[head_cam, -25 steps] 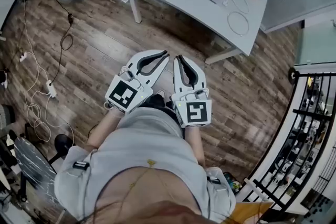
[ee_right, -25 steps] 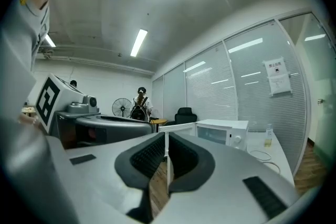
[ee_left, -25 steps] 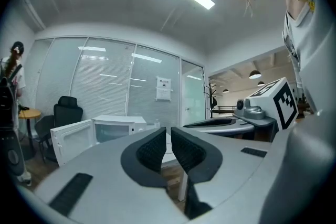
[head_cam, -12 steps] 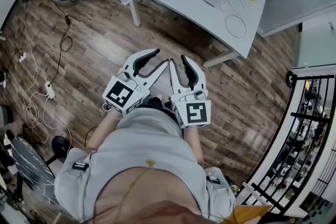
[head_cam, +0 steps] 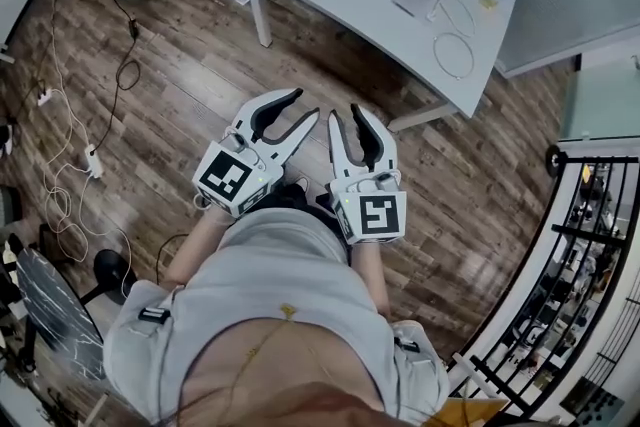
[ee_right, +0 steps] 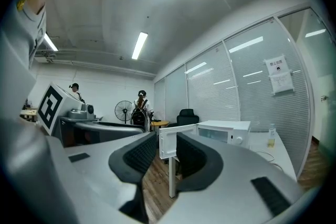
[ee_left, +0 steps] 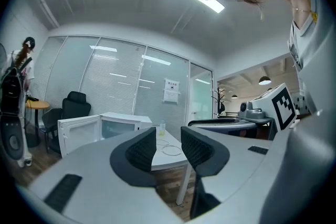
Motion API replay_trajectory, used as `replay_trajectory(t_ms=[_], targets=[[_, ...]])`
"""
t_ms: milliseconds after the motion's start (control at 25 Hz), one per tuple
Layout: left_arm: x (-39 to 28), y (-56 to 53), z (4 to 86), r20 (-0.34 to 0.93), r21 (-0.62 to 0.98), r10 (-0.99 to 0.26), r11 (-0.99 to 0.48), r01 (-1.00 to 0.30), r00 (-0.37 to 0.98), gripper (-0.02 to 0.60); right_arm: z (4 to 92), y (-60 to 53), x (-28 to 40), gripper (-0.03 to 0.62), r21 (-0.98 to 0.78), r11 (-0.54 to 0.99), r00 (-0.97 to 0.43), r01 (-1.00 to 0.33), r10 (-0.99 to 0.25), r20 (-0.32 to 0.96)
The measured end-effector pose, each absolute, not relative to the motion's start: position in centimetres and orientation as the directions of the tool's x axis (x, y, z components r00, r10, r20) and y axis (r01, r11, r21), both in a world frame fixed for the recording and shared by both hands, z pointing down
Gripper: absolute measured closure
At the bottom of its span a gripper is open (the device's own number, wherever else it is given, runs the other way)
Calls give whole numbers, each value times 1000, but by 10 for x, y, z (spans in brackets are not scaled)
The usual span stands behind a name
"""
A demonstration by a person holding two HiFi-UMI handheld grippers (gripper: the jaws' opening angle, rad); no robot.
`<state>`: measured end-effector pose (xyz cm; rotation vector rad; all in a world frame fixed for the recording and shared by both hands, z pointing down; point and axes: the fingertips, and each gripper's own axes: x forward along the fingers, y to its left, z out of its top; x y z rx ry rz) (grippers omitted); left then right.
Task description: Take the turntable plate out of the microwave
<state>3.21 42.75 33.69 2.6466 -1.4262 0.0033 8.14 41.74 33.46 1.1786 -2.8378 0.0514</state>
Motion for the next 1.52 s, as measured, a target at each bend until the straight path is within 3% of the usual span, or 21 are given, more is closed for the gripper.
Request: replay_trajectory(t_ms=[960, 1520], targets=[[-18, 239, 342, 54, 163, -727, -670, -725, 684, 431, 343, 240, 28, 468, -34, 613, -613, -790, -786, 77], [-38, 194, 343, 34, 182, -682, -715, -675, 731, 431, 342, 191, 3, 468, -15, 575, -574, -818, -815, 78]])
